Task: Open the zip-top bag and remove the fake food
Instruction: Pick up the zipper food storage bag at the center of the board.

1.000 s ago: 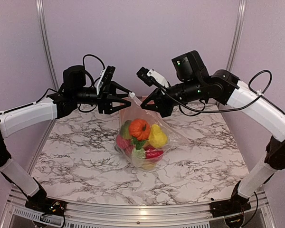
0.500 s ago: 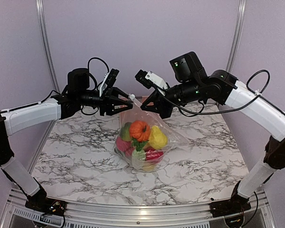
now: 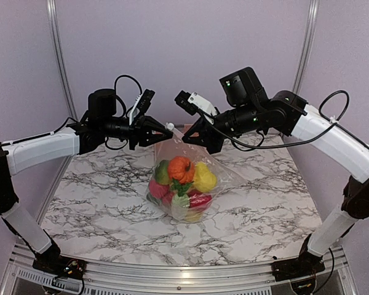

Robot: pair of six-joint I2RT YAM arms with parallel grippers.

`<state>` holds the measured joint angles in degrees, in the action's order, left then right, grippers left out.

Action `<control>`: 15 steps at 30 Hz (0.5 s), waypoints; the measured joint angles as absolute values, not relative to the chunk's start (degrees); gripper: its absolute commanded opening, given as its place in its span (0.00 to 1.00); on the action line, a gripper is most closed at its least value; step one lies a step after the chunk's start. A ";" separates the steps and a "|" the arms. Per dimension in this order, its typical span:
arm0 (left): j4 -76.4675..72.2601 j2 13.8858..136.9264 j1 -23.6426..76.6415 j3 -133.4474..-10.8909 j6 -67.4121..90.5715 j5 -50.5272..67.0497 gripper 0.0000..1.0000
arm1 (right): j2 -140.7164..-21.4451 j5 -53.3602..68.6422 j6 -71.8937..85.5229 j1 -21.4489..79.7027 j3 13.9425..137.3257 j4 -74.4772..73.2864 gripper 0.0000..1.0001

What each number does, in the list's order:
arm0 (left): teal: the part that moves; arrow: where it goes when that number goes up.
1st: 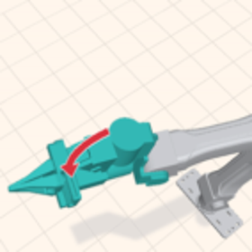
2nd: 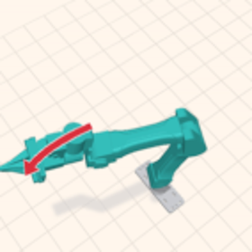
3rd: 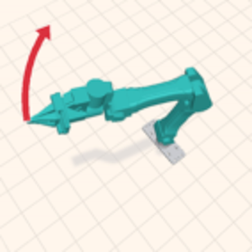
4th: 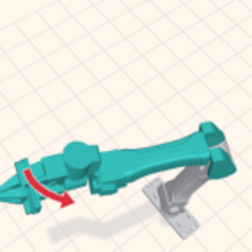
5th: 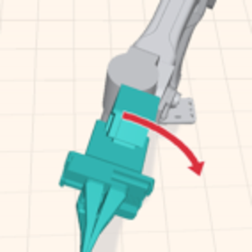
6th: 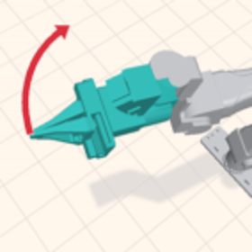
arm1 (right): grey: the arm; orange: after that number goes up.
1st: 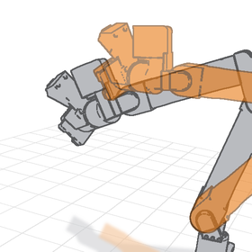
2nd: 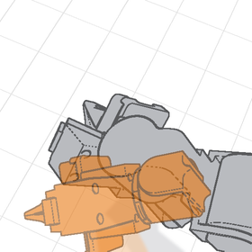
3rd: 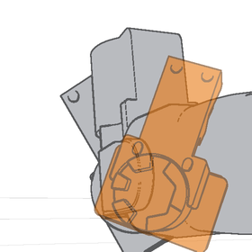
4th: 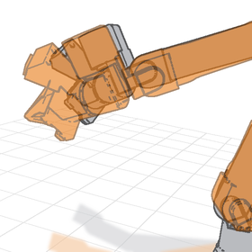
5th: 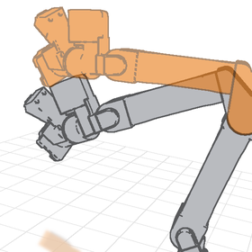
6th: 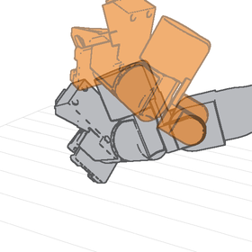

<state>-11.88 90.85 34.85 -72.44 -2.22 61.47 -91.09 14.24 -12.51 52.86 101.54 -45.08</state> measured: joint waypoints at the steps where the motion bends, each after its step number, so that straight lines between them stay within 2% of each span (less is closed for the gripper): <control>1: -11.81 90.85 34.87 -72.44 -2.33 61.49 0.00 | -91.09 14.24 -12.51 52.86 101.51 -45.08 0.00; 2: -11.75 90.85 34.89 -72.44 -2.33 61.49 0.00 | -91.09 14.22 -12.53 52.86 101.49 -45.08 0.00; 6: -11.53 90.85 35.09 -72.44 -3.05 61.34 0.00 | -91.09 14.24 -12.62 52.86 101.30 -44.69 0.43; 7: -11.46 90.85 35.24 -72.44 -3.29 61.23 0.00 | -91.09 14.28 -12.40 52.86 101.30 -44.36 0.50; 10: -11.25 90.85 35.86 -72.40 -4.10 60.97 0.00 | -91.09 14.46 -13.13 52.86 101.25 -42.52 0.56; 15: -10.39 90.85 36.49 -72.36 -5.43 60.38 0.00 | -91.09 14.72 -13.85 52.86 101.12 -39.70 0.53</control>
